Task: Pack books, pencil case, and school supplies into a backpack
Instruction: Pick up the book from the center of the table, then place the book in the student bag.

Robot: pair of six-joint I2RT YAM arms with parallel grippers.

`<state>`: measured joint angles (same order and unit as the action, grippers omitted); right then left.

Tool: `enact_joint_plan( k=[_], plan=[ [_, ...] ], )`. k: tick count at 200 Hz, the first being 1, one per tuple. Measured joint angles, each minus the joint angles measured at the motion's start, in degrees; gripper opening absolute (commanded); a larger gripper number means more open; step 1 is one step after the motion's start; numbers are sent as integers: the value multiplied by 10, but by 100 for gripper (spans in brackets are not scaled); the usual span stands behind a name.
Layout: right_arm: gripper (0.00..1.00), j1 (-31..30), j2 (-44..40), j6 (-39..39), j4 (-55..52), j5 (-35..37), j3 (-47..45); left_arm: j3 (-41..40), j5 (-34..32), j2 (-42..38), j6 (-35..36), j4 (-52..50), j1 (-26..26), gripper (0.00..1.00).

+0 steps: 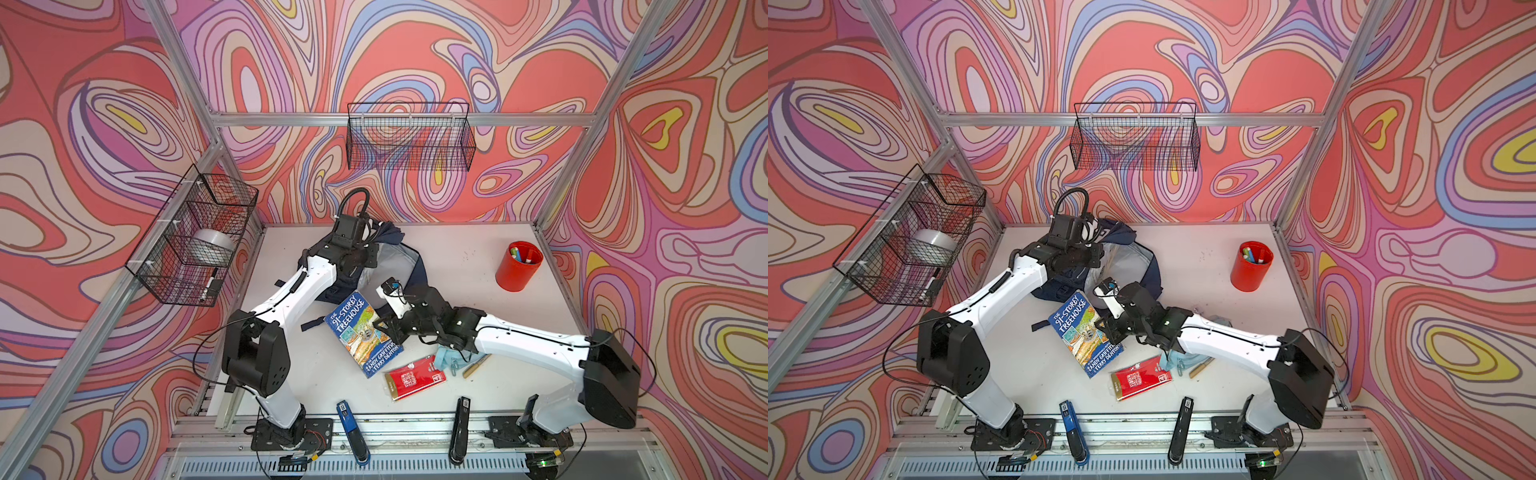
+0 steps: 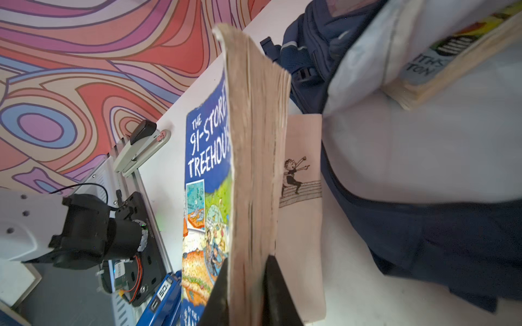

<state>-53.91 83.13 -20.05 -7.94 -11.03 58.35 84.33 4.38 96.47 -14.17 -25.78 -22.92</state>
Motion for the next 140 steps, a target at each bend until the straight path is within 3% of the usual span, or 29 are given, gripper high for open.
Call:
enact_joint_plan(
  k=[33,64,89,140],
  plan=[
    [0,59,-89,-16,-26,2,-26,0,1,0,0,-2,0,0],
    [0,194,-111,-24,-39,-36,-33,1,2,0,-1,-2,0,0],
    [0,269,-65,-32,-46,-51,-27,14,3,0,0,-19,0,0],
    [0,270,101,-84,-46,-119,86,34,1,0,8,-44,0,0]
  ],
)
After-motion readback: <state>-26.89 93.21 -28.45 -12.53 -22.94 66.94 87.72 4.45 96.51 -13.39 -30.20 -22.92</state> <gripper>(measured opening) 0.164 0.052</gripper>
